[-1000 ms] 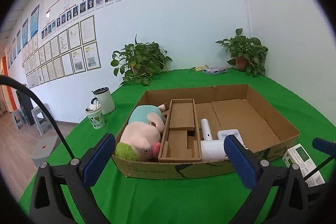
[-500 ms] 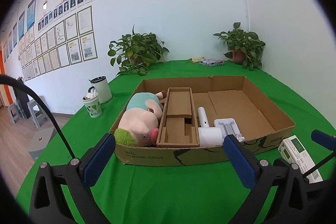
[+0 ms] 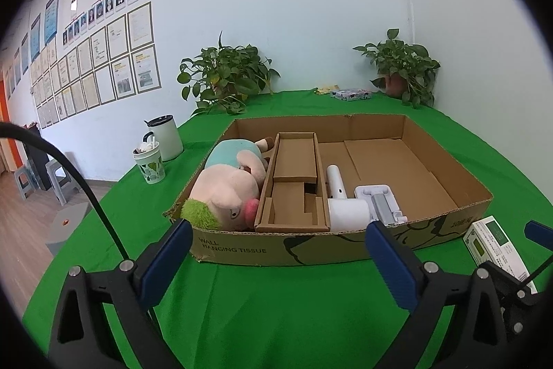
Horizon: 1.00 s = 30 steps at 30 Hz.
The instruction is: Organize objects
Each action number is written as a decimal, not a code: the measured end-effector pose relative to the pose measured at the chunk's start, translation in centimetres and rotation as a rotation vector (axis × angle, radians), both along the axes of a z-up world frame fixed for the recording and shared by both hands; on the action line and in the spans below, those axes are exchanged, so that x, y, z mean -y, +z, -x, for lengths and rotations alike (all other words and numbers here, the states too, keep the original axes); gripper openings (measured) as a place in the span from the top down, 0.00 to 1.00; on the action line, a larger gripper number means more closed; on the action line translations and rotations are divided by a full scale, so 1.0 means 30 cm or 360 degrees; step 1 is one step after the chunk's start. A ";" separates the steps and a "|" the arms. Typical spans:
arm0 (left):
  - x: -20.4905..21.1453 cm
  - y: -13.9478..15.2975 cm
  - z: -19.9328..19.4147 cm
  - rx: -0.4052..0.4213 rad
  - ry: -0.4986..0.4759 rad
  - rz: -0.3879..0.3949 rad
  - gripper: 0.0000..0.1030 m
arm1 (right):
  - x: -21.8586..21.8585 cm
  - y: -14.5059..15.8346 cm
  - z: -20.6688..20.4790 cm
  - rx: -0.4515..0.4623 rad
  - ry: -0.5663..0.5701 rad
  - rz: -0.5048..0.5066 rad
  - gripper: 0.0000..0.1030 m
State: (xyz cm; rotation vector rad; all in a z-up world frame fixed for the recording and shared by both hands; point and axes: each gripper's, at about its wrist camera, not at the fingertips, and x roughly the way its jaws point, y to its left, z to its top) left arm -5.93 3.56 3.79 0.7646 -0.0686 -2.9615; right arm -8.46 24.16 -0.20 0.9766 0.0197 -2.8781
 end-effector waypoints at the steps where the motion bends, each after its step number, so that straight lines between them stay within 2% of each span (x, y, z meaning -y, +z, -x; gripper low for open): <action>1: 0.004 0.002 0.001 -0.0004 0.0000 -0.0007 0.05 | 0.012 0.007 -0.009 -0.0026 0.0017 -0.0015 0.00; 4: 0.015 0.007 -0.003 -0.0007 -0.0001 -0.0011 0.16 | 0.051 0.032 -0.029 -0.0106 0.0078 -0.0032 0.00; 5: 0.019 0.007 -0.005 -0.0004 -0.0007 -0.0011 0.25 | 0.058 0.039 -0.033 -0.0124 0.0094 -0.0019 0.00; 6: 0.024 0.006 -0.009 0.0002 -0.0018 -0.0017 0.42 | 0.062 0.044 -0.036 -0.0140 0.0102 -0.0007 0.00; 7: 0.029 0.005 -0.012 0.0006 -0.0034 -0.0029 0.53 | 0.063 0.047 -0.038 -0.0150 0.0106 0.0001 0.00; 8: 0.034 0.003 -0.013 0.0018 -0.0048 -0.0039 0.71 | 0.061 0.047 -0.039 -0.0153 0.0107 0.0003 0.00; 9: 0.036 -0.001 -0.014 0.0032 -0.0054 -0.0048 0.73 | 0.053 0.042 -0.039 -0.0143 0.0100 -0.0004 0.00; 11: 0.034 -0.009 -0.022 0.0036 -0.0077 -0.0069 0.73 | 0.023 0.023 -0.041 -0.0106 0.0064 -0.0032 0.00; 12: 0.028 -0.017 -0.025 0.0038 -0.0092 -0.0086 0.63 | -0.003 0.007 -0.044 -0.0079 0.0028 -0.0055 0.00; 13: 0.023 -0.024 -0.025 0.0054 -0.0104 -0.0099 0.50 | -0.037 -0.014 -0.049 -0.0040 -0.0022 -0.0079 0.00; 14: 0.016 -0.036 -0.020 0.0083 -0.0133 -0.0127 0.17 | -0.071 -0.032 -0.052 0.0001 -0.0072 -0.0101 0.00; 15: 0.011 -0.046 -0.019 0.0098 -0.0158 -0.0157 0.09 | -0.105 -0.054 -0.056 0.0045 -0.0132 -0.0137 0.00; 19: -0.028 -0.104 0.005 0.0251 -0.0294 -0.0218 0.09 | -0.205 -0.156 -0.062 0.0251 -0.0275 -0.0292 0.00; 23: -0.047 -0.148 0.010 0.0348 -0.0357 -0.0224 0.09 | -0.257 -0.232 -0.055 0.0417 -0.0305 -0.0156 0.01; 24: -0.046 -0.152 0.008 0.0361 -0.0360 -0.0228 0.09 | -0.258 -0.240 -0.052 0.0433 -0.0291 -0.0108 0.04; 26: -0.039 -0.159 0.006 0.0378 -0.0352 -0.0234 0.09 | -0.245 -0.251 -0.044 0.0451 -0.0274 -0.0084 0.20; 27: -0.032 -0.162 0.005 0.0386 -0.0344 -0.0241 0.09 | -0.228 -0.258 -0.040 0.0463 -0.0267 -0.0110 0.37; 28: -0.023 -0.162 0.005 0.0393 -0.0335 -0.0250 0.09 | -0.208 -0.267 -0.033 0.0485 -0.0250 -0.0141 0.41; 30: -0.005 -0.164 0.001 0.0410 -0.0328 -0.0283 0.09 | -0.171 -0.264 -0.041 0.0474 -0.0191 -0.0139 0.42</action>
